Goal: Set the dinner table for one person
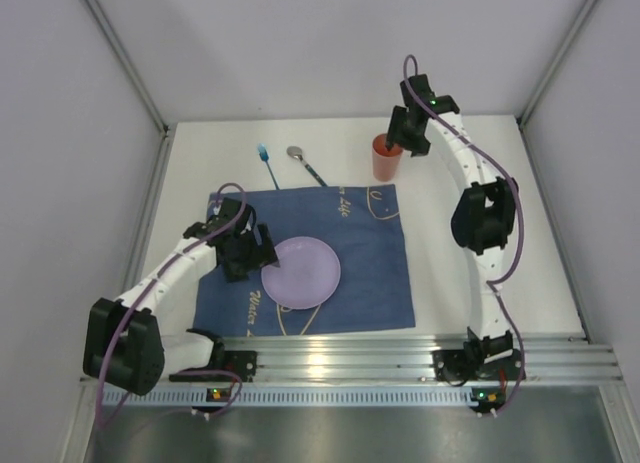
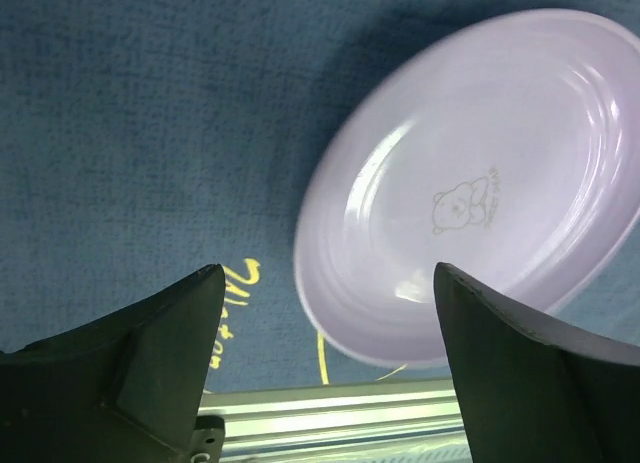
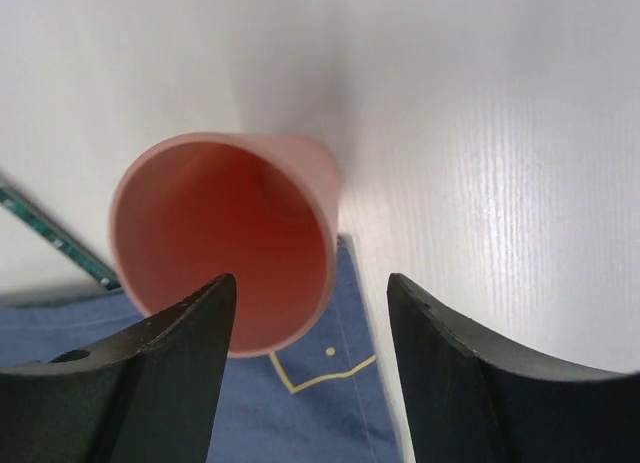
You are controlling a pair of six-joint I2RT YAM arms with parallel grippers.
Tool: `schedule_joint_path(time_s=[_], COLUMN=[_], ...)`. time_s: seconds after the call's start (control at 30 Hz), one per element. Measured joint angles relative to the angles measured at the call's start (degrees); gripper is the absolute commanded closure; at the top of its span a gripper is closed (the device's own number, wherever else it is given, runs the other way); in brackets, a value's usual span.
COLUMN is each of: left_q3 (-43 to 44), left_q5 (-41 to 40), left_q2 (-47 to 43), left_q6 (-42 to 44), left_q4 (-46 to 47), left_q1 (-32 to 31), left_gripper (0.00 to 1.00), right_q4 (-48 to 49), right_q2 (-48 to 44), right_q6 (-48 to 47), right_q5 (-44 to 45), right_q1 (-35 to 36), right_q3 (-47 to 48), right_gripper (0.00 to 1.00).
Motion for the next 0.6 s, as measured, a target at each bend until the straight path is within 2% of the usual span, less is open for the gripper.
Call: schedule_joint_path(time_s=[0.07, 0.13, 0.17, 0.2, 0.23, 0.47, 0.6], left_q3=[0.11, 0.42, 0.81, 1.27, 1.81, 3.87, 4.39], left_q5=[-0.81, -1.46, -1.70, -1.97, -2.12, -4.28, -4.92], left_q2=[-0.15, -0.61, -0.94, -1.46, -1.95, -4.98, -5.14], left_q6=[-0.07, -0.11, -0.13, -0.13, -0.13, -0.37, -0.37], left_q4=[-1.33, -2.51, -3.28, -3.96, -4.52, -6.23, -6.99], left_q1=[0.00, 0.00, 0.00, 0.00, 0.00, 0.00, 0.00], left_gripper=[0.08, 0.08, 0.09, 0.09, 0.09, 0.11, 0.11], right_q4=[0.09, 0.26, 0.59, 0.83, 1.25, 3.54, 3.78], right_q2=[1.18, 2.29, 2.73, 3.34, 3.91, 4.28, 0.13], right_q6=[0.74, 1.20, 1.36, 1.29, 1.77, 2.19, 2.14], right_q5=[2.38, 4.02, 4.42, 4.55, 4.68, 6.10, 6.71], right_q1=[-0.02, -0.04, -0.09, -0.13, -0.17, -0.39, 0.04], right_q3=[-0.02, -0.02, -0.02, 0.07, 0.17, 0.48, -0.57], right_gripper=[0.39, 0.49, 0.79, 0.92, 1.00, 1.00, 1.00])
